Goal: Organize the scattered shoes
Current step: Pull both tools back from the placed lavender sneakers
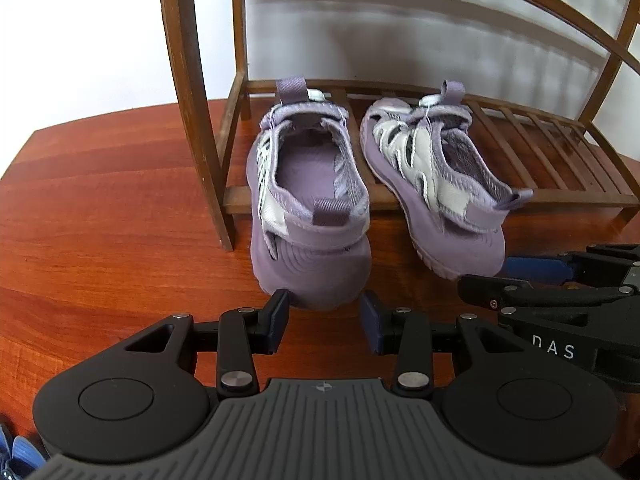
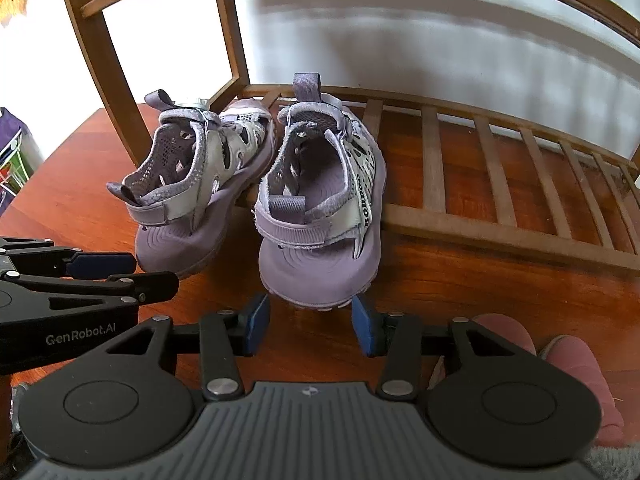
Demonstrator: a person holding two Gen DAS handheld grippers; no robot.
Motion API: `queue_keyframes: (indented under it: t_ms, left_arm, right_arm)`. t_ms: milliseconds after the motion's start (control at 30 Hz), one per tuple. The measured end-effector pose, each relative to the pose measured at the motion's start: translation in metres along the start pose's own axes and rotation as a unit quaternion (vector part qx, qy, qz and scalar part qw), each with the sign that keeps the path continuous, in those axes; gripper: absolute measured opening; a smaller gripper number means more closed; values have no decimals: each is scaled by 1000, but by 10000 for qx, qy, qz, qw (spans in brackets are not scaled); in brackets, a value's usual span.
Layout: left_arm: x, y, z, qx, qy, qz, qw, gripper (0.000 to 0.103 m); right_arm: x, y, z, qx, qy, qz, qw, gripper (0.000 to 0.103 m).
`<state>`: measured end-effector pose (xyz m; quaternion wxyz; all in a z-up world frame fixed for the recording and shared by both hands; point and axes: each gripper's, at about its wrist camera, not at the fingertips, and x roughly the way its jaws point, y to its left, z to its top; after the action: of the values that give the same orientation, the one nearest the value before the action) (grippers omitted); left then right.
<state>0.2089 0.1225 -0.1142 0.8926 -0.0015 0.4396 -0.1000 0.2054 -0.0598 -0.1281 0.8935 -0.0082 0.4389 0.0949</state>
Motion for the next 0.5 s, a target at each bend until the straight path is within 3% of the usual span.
queue_keyframes:
  t_ms: [300,500]
  left_arm:
    - [5,4,1,-149,25,2,9999,38]
    - [-6,-2,4,-74,-381,63,9992,35]
  right_arm:
    - [5,-4,11,48,-55,-16,10000,46]
    - [10,-6,19,16,-99,-6,9999,46]
